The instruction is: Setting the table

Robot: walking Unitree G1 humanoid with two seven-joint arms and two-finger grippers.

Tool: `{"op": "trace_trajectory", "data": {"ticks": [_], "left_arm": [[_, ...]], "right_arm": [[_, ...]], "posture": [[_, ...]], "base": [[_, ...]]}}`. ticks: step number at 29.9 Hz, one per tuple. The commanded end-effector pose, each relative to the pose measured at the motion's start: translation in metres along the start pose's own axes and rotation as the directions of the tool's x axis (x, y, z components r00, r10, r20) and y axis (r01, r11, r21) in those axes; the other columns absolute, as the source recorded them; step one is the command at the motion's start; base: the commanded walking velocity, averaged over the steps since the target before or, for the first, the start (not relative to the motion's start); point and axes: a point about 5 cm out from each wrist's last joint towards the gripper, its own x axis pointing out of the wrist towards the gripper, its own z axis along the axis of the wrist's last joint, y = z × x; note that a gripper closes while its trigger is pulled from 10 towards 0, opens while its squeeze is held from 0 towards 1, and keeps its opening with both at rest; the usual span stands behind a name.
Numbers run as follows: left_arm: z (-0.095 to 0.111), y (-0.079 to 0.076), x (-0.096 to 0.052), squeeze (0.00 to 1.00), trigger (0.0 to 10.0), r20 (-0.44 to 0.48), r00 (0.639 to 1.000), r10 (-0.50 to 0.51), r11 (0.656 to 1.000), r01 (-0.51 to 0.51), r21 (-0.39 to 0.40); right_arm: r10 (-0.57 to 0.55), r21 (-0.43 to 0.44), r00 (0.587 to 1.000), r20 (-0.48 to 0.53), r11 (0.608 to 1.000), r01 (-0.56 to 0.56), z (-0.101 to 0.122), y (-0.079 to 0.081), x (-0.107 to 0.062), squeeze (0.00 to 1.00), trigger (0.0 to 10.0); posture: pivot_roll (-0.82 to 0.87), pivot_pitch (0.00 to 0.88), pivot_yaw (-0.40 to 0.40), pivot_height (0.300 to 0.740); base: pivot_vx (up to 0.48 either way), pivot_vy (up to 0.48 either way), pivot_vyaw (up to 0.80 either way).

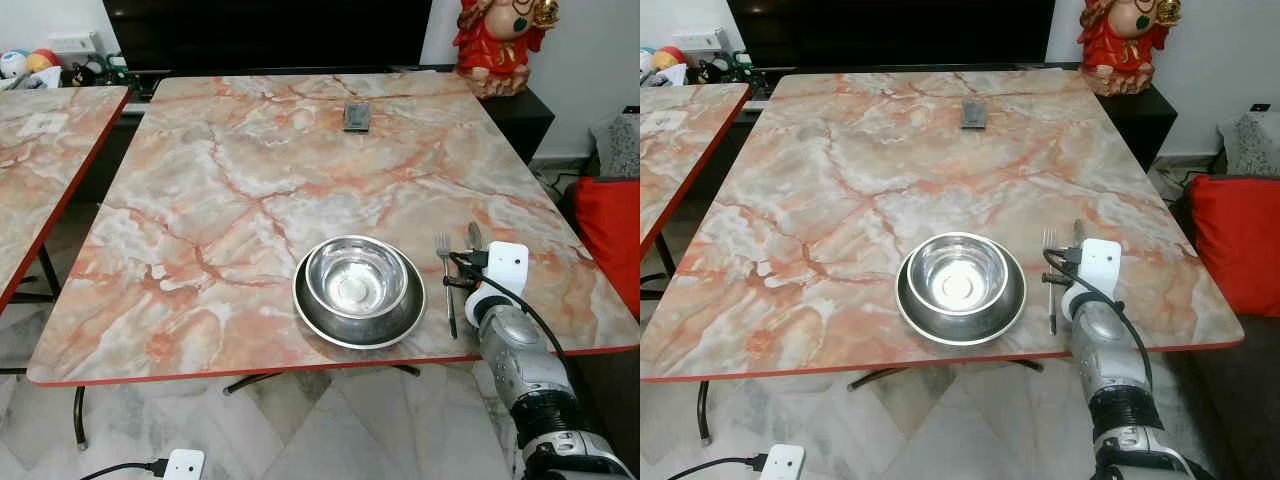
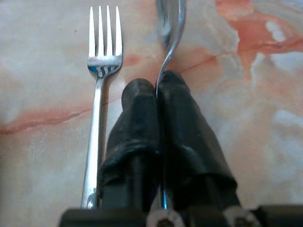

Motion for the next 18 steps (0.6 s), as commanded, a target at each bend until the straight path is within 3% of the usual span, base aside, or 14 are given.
{"op": "trace_trajectory", "data": {"ticks": [1, 3, 4, 5, 18], "left_arm": [[-0.0131, -0.0010, -0.0035, 0.00, 10.0, -0.048, 0.999, -0.009, 1.000, 0.009, -0.002], [-0.0131, -0.0010, -0.0035, 0.00, 10.0, -0.047, 0.999, -0.009, 1.000, 0.009, -0.002], [-0.0131, -0.0008, -0.0035, 0.00, 10.0, -0.047, 0.999, -0.008, 1.000, 0.008, -0.002], [-0.0129, -0.0007, -0.0034, 0.00, 10.0, -0.047, 0.999, -0.008, 1.000, 0.008, -0.002], [-0.0121, 0.0002, -0.0032, 0.00, 10.0, -0.046, 0.999, -0.009, 1.000, 0.009, -0.001]], "right_arm": [[-0.002, 0.002, 1.000, -0.021, 1.000, 0.002, -0.0048, -0.0004, 0.0001, 0.61, 10.0], [-0.004, -0.001, 1.000, -0.021, 1.000, 0.004, -0.0048, -0.0004, 0.0001, 0.55, 10.0], [-0.008, -0.004, 1.000, -0.022, 1.000, 0.007, -0.0050, -0.0007, 0.0002, 0.13, 10.0], [-0.010, -0.008, 1.000, -0.022, 1.000, 0.010, -0.0051, -0.0010, 0.0003, 0.00, 10.0], [-0.031, -0.031, 0.999, -0.013, 0.999, 0.031, -0.0033, -0.0046, 0.0006, 0.00, 10.0]], "posture": [[0.03, 0.159, 0.016, 0.740], [0.03, 0.159, 0.016, 0.740], [0.03, 0.160, 0.016, 0.740], [0.03, 0.160, 0.016, 0.740], [0.03, 0.159, 0.017, 0.740]], "base": [[0.000, 0.000, 0.00], [0.000, 0.000, 0.00], [0.000, 0.000, 0.00], [0.000, 0.000, 0.00], [0.000, 0.000, 0.00]]}}
